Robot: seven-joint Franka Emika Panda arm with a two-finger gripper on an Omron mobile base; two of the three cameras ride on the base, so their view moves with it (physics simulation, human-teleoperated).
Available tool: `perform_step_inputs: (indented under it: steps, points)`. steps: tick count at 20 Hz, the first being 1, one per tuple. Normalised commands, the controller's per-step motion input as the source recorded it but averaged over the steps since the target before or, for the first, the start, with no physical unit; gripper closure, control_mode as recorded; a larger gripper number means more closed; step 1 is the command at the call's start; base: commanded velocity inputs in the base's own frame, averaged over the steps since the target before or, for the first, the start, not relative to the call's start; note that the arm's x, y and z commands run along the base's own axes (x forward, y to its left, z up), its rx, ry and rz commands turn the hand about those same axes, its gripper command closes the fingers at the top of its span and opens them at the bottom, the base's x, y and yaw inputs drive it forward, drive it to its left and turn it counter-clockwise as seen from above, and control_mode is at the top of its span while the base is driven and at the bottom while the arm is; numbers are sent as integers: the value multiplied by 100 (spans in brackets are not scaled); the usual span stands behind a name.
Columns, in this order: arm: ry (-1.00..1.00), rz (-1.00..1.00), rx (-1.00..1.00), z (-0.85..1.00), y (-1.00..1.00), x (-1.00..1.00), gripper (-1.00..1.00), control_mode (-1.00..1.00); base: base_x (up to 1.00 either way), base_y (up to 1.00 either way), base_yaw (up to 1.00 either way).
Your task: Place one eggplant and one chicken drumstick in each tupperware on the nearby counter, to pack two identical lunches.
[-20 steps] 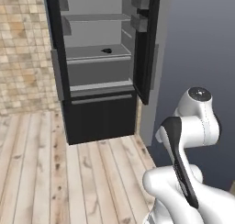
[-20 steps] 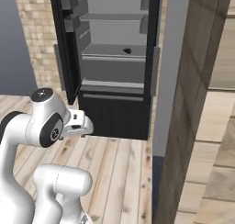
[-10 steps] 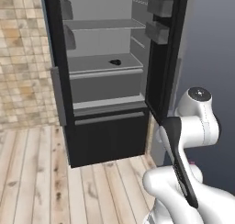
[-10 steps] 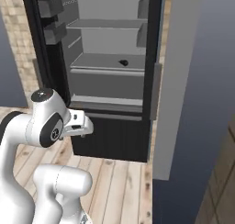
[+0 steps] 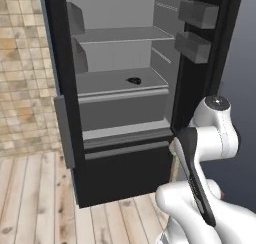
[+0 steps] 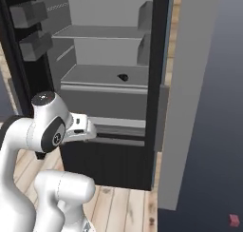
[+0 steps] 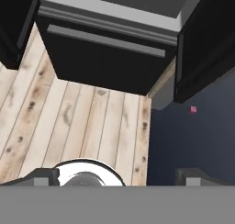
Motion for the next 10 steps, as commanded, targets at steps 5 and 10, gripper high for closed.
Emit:
perform_step_inputs:
  steps: [5, 10]
  points:
    - [0, 0, 0, 0, 0, 0, -100, 100, 73, 28, -5]
    - [0, 0, 0, 0, 0, 0, -100, 100, 78, 31, -6]
